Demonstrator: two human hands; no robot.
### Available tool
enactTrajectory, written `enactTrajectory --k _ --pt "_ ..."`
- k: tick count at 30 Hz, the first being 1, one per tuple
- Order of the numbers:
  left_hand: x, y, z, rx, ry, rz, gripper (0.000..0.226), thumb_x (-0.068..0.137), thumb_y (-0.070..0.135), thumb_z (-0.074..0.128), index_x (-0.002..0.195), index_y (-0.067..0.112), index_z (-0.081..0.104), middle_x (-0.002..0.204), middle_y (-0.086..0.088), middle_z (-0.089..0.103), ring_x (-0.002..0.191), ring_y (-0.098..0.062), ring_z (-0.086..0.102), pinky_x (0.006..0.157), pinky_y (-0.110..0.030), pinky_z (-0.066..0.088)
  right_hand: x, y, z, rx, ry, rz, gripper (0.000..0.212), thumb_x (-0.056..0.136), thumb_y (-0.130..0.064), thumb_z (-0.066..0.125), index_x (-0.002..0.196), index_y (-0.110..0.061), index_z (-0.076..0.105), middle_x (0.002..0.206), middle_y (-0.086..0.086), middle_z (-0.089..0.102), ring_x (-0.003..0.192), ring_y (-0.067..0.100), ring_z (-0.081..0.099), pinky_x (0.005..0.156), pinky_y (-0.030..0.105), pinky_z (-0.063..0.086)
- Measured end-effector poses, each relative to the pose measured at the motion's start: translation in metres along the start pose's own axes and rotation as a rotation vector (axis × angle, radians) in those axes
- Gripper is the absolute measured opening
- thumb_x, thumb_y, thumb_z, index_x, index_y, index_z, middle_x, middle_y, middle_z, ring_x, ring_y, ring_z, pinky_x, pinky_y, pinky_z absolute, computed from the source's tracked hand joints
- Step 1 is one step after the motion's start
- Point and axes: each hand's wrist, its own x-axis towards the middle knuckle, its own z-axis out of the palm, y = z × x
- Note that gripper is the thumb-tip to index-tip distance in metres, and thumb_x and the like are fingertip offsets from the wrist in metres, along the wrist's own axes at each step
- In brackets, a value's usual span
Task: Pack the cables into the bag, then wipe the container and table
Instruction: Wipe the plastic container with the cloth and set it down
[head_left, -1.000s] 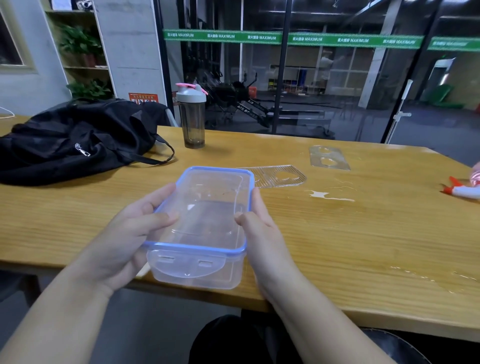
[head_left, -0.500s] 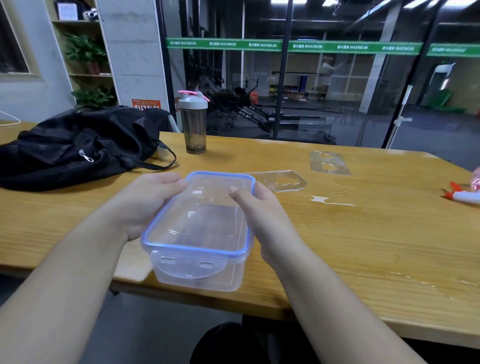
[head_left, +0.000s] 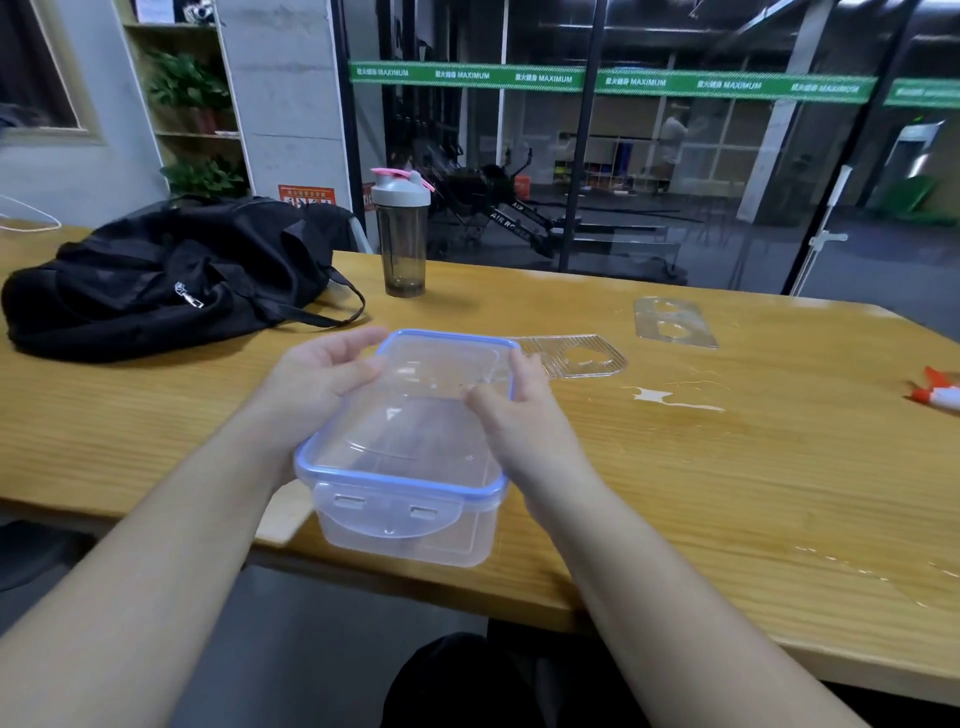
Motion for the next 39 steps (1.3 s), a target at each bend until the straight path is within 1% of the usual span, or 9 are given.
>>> enactTrajectory --k 2,3,6,10,13,22,30,37,39 --pt "-0.011 0.001 -0.006 0.009 -0.045 0.085 0.022 0.076 0.030 0.067 0.098 0.026 0.071 0.123 -0.007 0.061 0.082 -0.010 0.064 0.065 -0.025 0.050 -0.002 -0.004 -0.007 -0.007 0.063 -0.109 0.054 0.095 -0.025 0.053 0.146 -0.023 0.033 0.157 -0.012 0.016 0.145 0.001 0.001 0.109 0.016 0.008" --pt "-0.017 0.001 -0.010 0.033 -0.072 0.144 0.031 0.070 0.043 0.070 0.097 0.028 0.073 0.121 -0.005 0.063 0.085 -0.009 0.065 0.067 -0.023 0.050 -0.004 -0.009 -0.008 0.006 0.081 -0.171 0.052 0.094 -0.026 0.055 0.144 -0.025 0.037 0.154 -0.015 0.023 0.143 -0.005 0.004 0.107 0.011 0.010" --pt "-0.034 -0.009 -0.022 0.213 -0.155 0.391 0.055 0.063 0.069 0.066 0.105 0.033 0.069 0.120 0.012 0.064 0.120 -0.004 0.052 0.093 -0.016 0.044 -0.024 -0.010 -0.014 -0.101 -0.077 -0.320 0.059 0.083 -0.049 0.058 0.138 -0.031 0.045 0.147 -0.024 0.033 0.138 -0.016 0.009 0.107 0.003 0.013" --pt "-0.051 -0.021 -0.026 0.472 -0.269 0.529 0.067 0.061 0.077 0.061 0.119 0.045 0.055 0.136 0.024 0.047 0.136 0.000 0.029 0.109 -0.015 0.023 -0.038 0.003 -0.014 -0.435 -0.223 -0.424 0.082 0.069 -0.068 0.053 0.142 -0.031 0.041 0.152 -0.023 0.025 0.141 -0.012 -0.001 0.118 0.020 0.008" --pt "-0.052 -0.020 -0.031 0.515 -0.310 0.489 0.078 0.050 0.079 0.066 0.121 0.053 0.050 0.140 0.030 0.038 0.138 0.004 0.020 0.110 -0.014 0.021 -0.038 0.006 -0.014 -0.469 -0.193 -0.439 0.086 0.065 -0.069 0.057 0.140 -0.030 0.045 0.153 -0.021 0.025 0.142 -0.011 -0.001 0.120 0.027 0.009" --pt "-0.048 -0.030 -0.039 0.534 -0.307 0.553 0.064 0.056 0.071 0.069 0.117 0.056 0.054 0.133 0.027 0.049 0.137 0.001 0.026 0.110 -0.015 0.020 -0.034 0.010 -0.014 -0.470 -0.157 -0.486 0.075 0.069 -0.054 0.071 0.135 -0.025 0.052 0.141 -0.019 0.046 0.138 -0.011 0.021 0.108 0.003 0.007" --pt "-0.052 -0.035 -0.036 0.562 -0.229 0.608 0.061 0.064 0.066 0.066 0.120 0.047 0.054 0.131 0.025 0.052 0.135 -0.003 0.033 0.109 -0.014 0.024 -0.032 0.014 -0.011 -0.508 -0.086 -0.596 0.062 0.074 -0.053 0.066 0.125 -0.018 0.063 0.130 -0.008 0.060 0.128 0.000 0.044 0.115 0.022 0.021" --pt "-0.059 -0.023 -0.034 0.499 -0.258 0.536 0.047 0.073 0.060 0.058 0.117 0.044 0.058 0.132 0.022 0.052 0.136 0.000 0.030 0.108 -0.017 0.026 -0.032 0.005 -0.021 -0.387 -0.224 -0.480 0.074 0.070 -0.066 0.060 0.130 -0.024 0.057 0.138 -0.018 0.049 0.135 -0.009 0.031 0.113 0.014 0.019" --pt "-0.059 -0.015 -0.031 0.478 -0.256 0.512 0.046 0.074 0.067 0.053 0.111 0.041 0.063 0.129 0.019 0.055 0.133 -0.001 0.035 0.104 -0.023 0.031 -0.033 0.001 -0.024 -0.294 -0.187 -0.439 0.063 0.080 -0.067 0.050 0.127 -0.026 0.059 0.136 -0.018 0.052 0.134 -0.009 0.032 0.111 0.013 0.023"
